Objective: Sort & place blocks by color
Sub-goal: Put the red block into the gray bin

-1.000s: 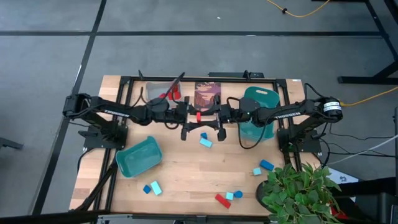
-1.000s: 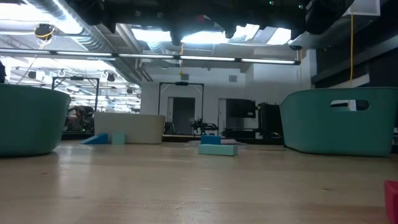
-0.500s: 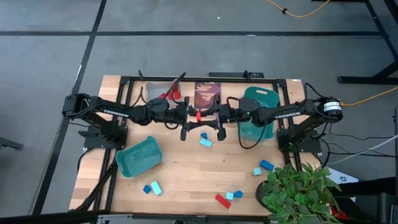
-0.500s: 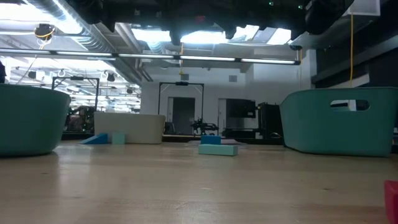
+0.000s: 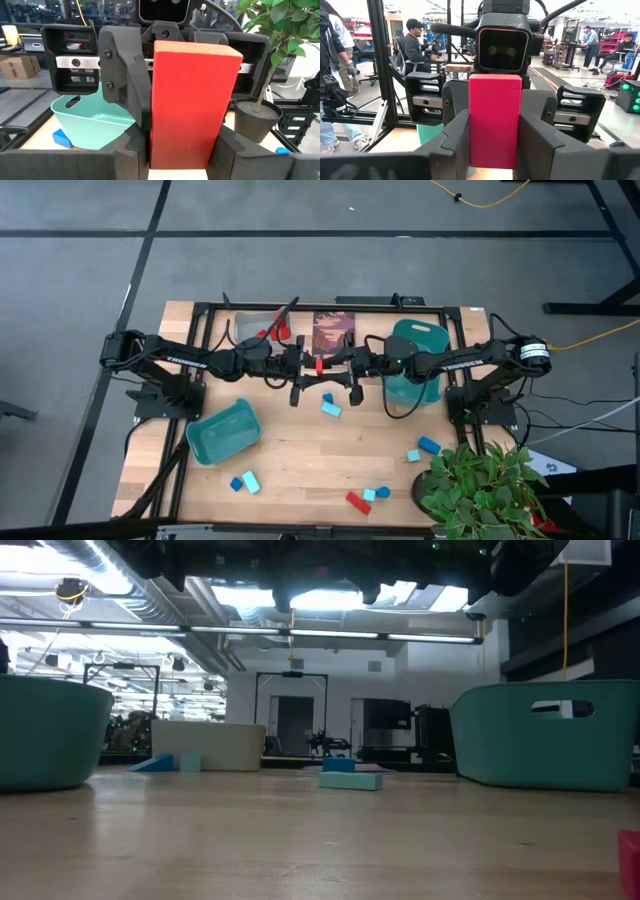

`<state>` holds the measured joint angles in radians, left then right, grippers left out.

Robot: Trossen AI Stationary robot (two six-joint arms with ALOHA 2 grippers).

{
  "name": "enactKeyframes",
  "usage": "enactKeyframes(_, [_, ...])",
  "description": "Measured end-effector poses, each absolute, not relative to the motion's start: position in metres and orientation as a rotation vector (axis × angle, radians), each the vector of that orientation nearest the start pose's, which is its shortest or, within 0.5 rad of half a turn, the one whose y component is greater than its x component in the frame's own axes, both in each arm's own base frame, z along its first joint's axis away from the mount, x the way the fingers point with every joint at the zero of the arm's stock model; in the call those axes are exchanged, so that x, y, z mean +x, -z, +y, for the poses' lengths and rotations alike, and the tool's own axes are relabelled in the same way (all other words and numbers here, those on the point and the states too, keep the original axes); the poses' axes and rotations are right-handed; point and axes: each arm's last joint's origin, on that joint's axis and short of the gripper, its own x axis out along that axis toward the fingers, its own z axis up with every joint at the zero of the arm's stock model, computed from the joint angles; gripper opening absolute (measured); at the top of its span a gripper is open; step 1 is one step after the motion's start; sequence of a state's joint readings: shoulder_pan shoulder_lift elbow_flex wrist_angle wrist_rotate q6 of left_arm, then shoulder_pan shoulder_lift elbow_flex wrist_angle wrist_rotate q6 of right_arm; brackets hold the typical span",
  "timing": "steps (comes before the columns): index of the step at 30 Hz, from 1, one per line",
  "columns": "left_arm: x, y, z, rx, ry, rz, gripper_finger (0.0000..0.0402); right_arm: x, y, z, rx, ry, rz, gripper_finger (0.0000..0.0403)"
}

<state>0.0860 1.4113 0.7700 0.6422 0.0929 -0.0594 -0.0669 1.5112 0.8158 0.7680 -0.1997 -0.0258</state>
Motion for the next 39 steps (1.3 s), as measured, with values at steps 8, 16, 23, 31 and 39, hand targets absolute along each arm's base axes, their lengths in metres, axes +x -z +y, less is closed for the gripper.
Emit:
enactKeyframes(8, [0.306,-0.266,0.024,-0.080,0.009,0.001,0.0122,0.326,-0.263,-0.017,-0.045,-0.135,-0.073,0.0198])
enactKeyframes(16, [0.306,-0.266,0.024,-0.076,0.006,0.000,0.0122,0.326,-0.263,-0.017,-0.045,-0.135,-0.072,0.0209])
enactKeyframes(23, [0.306,-0.264,0.025,-0.074,-0.008,0.014,0.0122,0.326,-0.263,-0.018,-0.017,-0.132,-0.061,0.0228])
enactKeyframes(31, [0.295,-0.270,0.034,-0.083,-0.048,0.068,0.0122,0.309,-0.276,-0.028,-0.034,-0.100,0.013,0.0294])
enactKeyframes(39, [0.270,-0.276,0.041,-0.077,-0.082,0.067,0.0122,0.272,-0.294,-0.026,-0.071,-0.058,0.022,0.0320])
